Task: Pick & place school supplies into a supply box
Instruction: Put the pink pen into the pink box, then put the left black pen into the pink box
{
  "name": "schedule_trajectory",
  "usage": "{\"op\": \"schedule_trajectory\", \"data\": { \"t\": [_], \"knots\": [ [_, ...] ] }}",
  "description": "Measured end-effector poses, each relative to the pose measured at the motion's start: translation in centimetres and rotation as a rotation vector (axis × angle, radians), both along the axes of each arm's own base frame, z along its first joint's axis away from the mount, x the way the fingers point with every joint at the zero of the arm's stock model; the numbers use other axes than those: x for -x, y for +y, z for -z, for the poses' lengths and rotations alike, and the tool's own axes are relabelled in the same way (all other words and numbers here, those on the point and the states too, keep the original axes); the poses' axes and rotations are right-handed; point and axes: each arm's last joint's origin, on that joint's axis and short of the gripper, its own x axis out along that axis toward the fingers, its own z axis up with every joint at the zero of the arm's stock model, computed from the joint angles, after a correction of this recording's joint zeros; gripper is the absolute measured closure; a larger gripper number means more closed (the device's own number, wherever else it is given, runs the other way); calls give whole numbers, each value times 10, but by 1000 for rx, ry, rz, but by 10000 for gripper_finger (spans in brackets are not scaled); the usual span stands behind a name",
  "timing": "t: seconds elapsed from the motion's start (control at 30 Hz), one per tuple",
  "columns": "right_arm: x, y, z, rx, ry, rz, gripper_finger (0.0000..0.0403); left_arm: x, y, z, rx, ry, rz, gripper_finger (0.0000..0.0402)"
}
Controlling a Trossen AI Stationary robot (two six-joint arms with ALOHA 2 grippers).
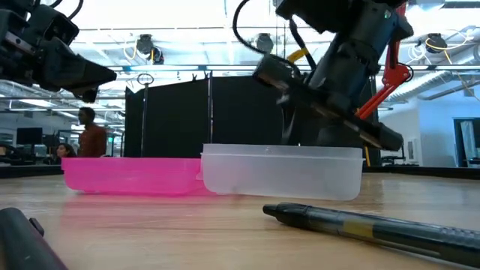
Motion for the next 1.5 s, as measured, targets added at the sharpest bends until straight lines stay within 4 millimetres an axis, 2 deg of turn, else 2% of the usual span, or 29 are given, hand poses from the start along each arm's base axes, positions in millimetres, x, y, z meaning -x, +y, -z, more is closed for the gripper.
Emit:
{"op": "schedule_trajectory", "data": {
  "t": [0.2,0.37,0.5,0.67,0.8,0.87,0.97,1.13,1.23,1.5],
  "knots": [
    [11,-4,-40,125,-85,-125,278,0,0,4,21,38,-3,360],
    [26,-10,-83,277,-200,-296,287,0,0,3,23,37,-5,360],
    [43,-11,-118,494,-286,-425,297,0,0,1,29,11,-17,360],
    [70,0,-152,794,-353,-628,328,0,1,2,28,19,-23,360],
    [90,8,-166,955,-384,-767,382,0,2,-2,-24,-26,-78,360],
    [100,14,-165,1024,-394,-840,397,0,3,-5,-50,-54,-109,360],
    [112,20,-157,1090,-445,-920,394,0,3,-7,-55,-70,-109,360],
    [130,21,-131,1168,-618,-906,401,0,3,-4,-61,-44,-103,360],
    [140,15,-108,1221,-679,-889,402,0,3,-1,-62,-12,-103,360],
    [169,-19,-56,1350,-743,-764,402,1,3,6,-68,60,-102,360]
  ]
}}
